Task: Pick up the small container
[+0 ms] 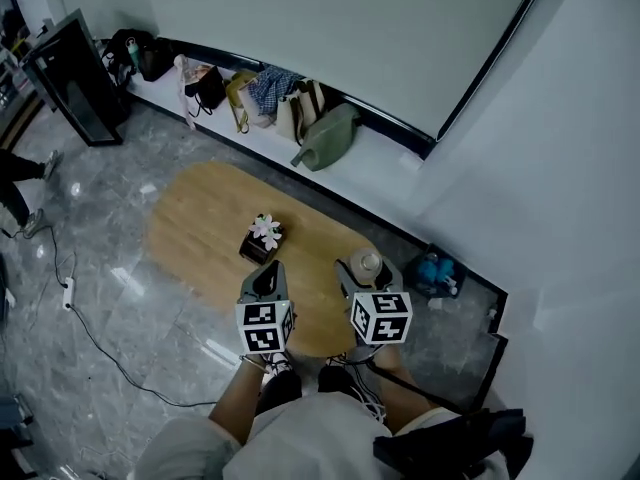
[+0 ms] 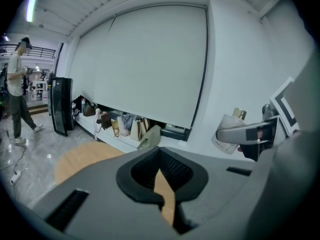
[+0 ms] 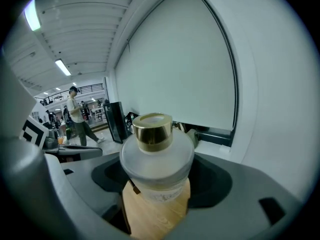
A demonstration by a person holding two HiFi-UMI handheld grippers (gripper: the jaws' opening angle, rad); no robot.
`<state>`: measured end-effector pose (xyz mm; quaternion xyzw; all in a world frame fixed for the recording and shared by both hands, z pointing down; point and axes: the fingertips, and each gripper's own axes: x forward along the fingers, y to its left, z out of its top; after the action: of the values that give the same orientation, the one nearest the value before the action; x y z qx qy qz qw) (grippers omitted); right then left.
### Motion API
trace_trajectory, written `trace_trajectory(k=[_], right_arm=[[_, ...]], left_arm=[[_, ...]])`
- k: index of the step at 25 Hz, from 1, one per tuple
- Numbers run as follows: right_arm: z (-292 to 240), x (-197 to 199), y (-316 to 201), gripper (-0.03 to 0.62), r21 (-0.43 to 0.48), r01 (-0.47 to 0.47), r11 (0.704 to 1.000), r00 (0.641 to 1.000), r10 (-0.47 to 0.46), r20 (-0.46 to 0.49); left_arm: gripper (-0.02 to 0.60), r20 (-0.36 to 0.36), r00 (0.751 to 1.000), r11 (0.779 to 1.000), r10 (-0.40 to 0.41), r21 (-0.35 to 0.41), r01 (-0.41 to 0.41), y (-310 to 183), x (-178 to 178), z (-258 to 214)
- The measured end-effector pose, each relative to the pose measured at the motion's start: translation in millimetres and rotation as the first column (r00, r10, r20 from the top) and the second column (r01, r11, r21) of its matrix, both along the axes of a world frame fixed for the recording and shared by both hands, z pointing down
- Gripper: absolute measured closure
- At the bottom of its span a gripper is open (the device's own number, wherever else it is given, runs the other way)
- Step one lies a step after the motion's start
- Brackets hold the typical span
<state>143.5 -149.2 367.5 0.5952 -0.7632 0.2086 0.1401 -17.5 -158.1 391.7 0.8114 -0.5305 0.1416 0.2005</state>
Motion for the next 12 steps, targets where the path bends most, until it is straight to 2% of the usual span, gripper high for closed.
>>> trace_trajectory(k=[6, 12], right_arm=[[-34.7, 3.0, 15.8, 0.255, 0.007, -0.04, 0.999, 0.999, 0.04, 0.003], [-66.1, -0.4, 16.8, 0.255, 0.036, -0.067, 0.997, 0.997, 0.066, 0.028]], left_arm=[[0.58, -0.03, 0.998, 0.997, 0.046, 0.063, -0.044, -10.4, 2.3, -48.2], [0.58, -0.012, 0.994, 0.987, 0.111, 0.12, -0.108, -22.1, 5.7, -84.3]])
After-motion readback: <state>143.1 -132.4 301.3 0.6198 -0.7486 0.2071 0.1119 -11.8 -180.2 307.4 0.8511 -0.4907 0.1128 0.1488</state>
